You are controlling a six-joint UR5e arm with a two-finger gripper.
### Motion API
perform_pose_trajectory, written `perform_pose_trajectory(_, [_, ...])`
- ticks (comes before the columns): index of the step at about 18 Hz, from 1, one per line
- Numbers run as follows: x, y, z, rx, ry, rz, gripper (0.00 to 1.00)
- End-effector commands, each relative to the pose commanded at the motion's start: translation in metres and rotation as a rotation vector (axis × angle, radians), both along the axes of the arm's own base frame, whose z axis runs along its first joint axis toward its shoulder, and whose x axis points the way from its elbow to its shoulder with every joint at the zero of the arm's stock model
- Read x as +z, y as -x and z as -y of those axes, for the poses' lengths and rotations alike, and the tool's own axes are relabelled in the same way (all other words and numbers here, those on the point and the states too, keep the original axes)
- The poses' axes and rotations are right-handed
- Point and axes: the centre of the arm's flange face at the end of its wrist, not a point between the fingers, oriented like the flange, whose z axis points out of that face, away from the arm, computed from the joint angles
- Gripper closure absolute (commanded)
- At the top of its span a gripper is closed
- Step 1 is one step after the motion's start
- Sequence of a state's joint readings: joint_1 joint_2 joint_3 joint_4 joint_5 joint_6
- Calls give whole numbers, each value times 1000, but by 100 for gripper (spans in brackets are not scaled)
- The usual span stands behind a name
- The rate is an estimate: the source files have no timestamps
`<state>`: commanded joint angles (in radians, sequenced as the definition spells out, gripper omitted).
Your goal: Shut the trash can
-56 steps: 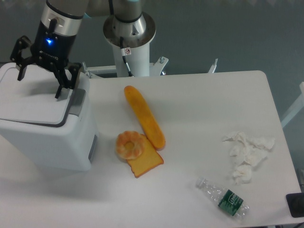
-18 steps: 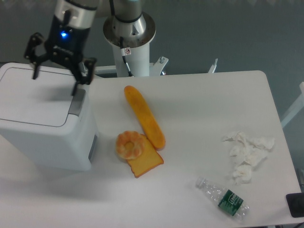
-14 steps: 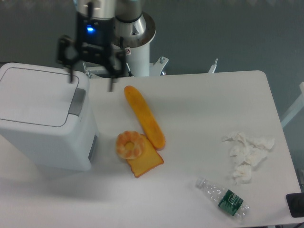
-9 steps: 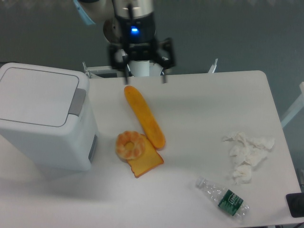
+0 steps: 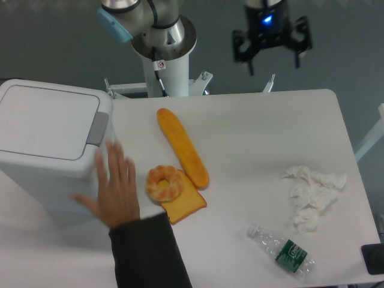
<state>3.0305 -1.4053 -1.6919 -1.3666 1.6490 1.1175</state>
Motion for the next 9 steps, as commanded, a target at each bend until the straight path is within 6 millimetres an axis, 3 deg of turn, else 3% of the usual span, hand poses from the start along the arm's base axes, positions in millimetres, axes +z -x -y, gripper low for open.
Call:
perform_pose_trajectory(6, [4, 13, 147, 19, 60, 108, 0])
perform_pose_trajectory(9, [8, 6, 203, -4, 82, 134, 0])
